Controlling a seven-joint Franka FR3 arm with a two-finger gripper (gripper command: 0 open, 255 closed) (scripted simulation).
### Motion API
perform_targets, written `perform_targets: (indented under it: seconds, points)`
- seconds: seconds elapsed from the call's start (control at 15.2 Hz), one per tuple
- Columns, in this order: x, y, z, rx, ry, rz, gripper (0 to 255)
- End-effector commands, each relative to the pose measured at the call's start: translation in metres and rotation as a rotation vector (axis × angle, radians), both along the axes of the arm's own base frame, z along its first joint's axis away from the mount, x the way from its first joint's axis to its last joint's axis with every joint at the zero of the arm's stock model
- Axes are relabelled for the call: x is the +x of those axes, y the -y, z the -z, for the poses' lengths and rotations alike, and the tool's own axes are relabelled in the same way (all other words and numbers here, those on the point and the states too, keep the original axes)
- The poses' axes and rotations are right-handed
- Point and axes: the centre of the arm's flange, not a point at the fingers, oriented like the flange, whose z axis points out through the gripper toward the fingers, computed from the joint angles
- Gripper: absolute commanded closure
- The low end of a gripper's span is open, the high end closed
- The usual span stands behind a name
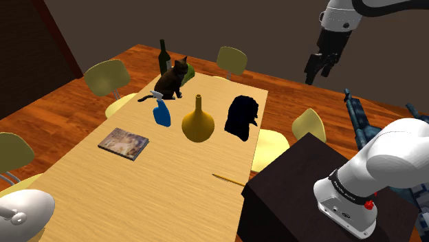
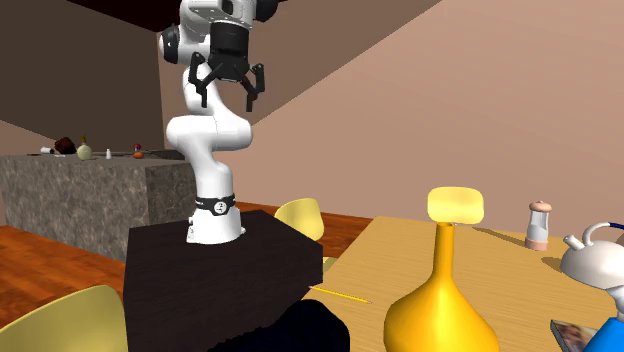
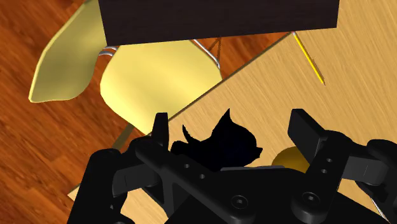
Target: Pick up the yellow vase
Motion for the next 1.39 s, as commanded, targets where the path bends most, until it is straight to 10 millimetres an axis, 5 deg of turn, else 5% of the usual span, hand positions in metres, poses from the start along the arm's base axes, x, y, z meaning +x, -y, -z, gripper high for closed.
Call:
perform_targets:
  seconds: [0.0,1.32]
  points:
    - [0.0,0.0,0.0,0.0,0.0,0.0,0]
    - [0.207,-0.127,0.107,0.028,-0.025,-0.075,0]
